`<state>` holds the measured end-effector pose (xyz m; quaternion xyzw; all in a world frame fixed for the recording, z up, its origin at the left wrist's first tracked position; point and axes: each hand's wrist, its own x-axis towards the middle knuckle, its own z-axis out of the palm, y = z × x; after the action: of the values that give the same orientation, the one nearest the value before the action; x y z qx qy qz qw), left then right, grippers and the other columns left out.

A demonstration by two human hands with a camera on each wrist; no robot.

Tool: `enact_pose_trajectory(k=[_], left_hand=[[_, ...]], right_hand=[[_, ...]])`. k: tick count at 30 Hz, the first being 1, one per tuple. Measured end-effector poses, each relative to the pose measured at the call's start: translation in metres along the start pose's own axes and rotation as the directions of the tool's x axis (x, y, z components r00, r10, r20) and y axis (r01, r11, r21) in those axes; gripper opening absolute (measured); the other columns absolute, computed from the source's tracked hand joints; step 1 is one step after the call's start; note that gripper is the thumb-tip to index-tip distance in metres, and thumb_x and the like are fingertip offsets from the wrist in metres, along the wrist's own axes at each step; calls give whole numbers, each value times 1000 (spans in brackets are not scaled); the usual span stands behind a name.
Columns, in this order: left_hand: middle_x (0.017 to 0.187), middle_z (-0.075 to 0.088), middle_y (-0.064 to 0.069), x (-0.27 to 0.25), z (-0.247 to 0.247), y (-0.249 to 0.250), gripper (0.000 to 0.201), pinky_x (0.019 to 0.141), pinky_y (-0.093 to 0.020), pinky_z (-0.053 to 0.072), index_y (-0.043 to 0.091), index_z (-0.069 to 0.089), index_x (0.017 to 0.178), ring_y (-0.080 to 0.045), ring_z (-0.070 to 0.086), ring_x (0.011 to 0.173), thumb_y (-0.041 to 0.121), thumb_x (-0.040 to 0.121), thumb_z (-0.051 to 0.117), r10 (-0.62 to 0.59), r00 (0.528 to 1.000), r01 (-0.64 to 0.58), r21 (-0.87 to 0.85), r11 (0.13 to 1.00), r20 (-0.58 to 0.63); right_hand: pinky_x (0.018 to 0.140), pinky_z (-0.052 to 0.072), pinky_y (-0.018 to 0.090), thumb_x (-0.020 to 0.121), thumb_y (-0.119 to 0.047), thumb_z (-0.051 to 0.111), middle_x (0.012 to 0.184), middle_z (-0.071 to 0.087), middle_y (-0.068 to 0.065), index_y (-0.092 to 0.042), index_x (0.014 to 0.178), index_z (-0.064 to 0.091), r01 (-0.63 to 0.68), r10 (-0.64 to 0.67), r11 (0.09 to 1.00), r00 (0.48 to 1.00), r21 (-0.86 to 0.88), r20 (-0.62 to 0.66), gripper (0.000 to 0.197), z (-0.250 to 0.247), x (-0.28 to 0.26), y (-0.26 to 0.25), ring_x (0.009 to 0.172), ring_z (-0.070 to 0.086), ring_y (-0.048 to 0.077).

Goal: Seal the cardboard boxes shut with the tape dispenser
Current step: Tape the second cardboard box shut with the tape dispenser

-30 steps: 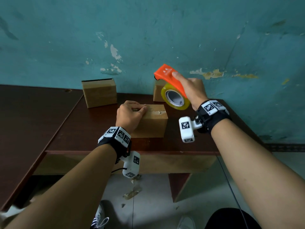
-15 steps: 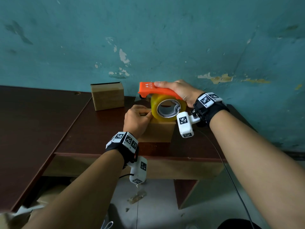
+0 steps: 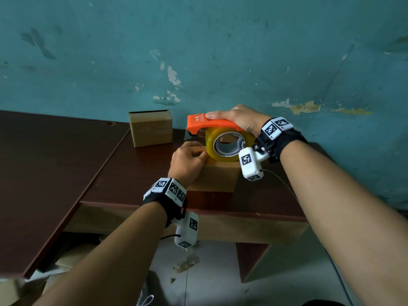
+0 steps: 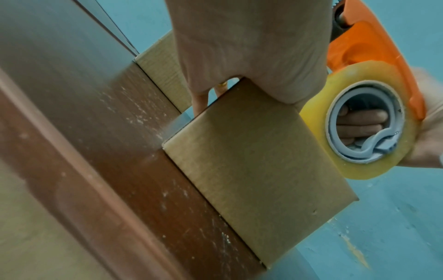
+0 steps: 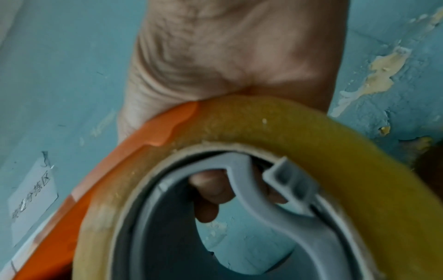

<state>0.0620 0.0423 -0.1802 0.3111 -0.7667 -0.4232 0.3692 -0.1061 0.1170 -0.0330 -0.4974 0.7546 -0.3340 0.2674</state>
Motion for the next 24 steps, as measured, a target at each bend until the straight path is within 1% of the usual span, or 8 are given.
enact_pose_trajectory(k=[5,8,10,12,15,17,20,24], left_hand=[[146,61,14,3,-12,-8,26,114,-43,46,36,85,109,-18,54,135,25,99,63,-62,988,85,-162,983,143],[149,63,0,-1,-23,-2,39,111,-52,50,22,84,115,-26,61,132,22,94,51,-190,939,318,-513,797,287],[133,73,-10,-4,-30,8,46,107,-60,51,13,82,114,-34,67,124,31,97,44,-262,902,429,-640,638,343],[114,78,-17,-5,-34,16,53,108,-61,48,6,80,103,-38,69,110,41,98,41,-303,897,441,-701,561,322],[100,79,-15,1,-36,13,57,110,-52,48,2,73,98,-28,71,92,48,102,40,-324,929,350,-708,614,179],[98,79,-13,6,-36,11,56,111,-48,46,4,71,85,-22,73,93,51,101,43,-310,943,308,-666,680,119],[94,80,-9,11,-34,11,46,110,-46,47,10,77,82,-29,74,101,41,99,48,-323,943,307,-564,766,75],[83,71,-5,9,-35,19,29,83,-34,46,13,78,87,-23,61,84,16,101,53,-337,940,302,-557,774,42]], right_hand=[[95,60,46,45,-90,78,99,79,21,5,113,76,14,-14,999,1000,-47,-9,117,1,1,8,82,76,35],[94,60,44,52,-85,80,100,79,22,5,115,75,12,-12,999,1000,-38,0,110,1,2,7,78,74,32],[90,60,41,54,-83,79,89,79,17,1,107,77,6,-6,998,1000,-59,14,99,1,1,4,72,72,26],[83,58,36,58,-84,76,79,75,9,-8,96,76,4,-3,996,1000,-87,11,84,2,2,2,66,70,22],[75,54,31,67,-83,75,71,71,4,-15,82,73,-5,4,993,1000,-122,-5,69,4,6,-1,57,66,16],[69,50,27,76,-78,75,60,65,-1,-17,72,67,-13,10,988,1000,-153,-22,61,6,5,-4,49,61,11],[65,47,26,78,-75,75,54,60,-3,-19,66,62,-25,18,982,999,-186,-40,59,7,7,-7,46,58,11],[67,46,28,75,-78,76,54,58,-3,-20,64,58,-35,25,971,999,-235,-44,61,10,10,-10,48,56,13]])
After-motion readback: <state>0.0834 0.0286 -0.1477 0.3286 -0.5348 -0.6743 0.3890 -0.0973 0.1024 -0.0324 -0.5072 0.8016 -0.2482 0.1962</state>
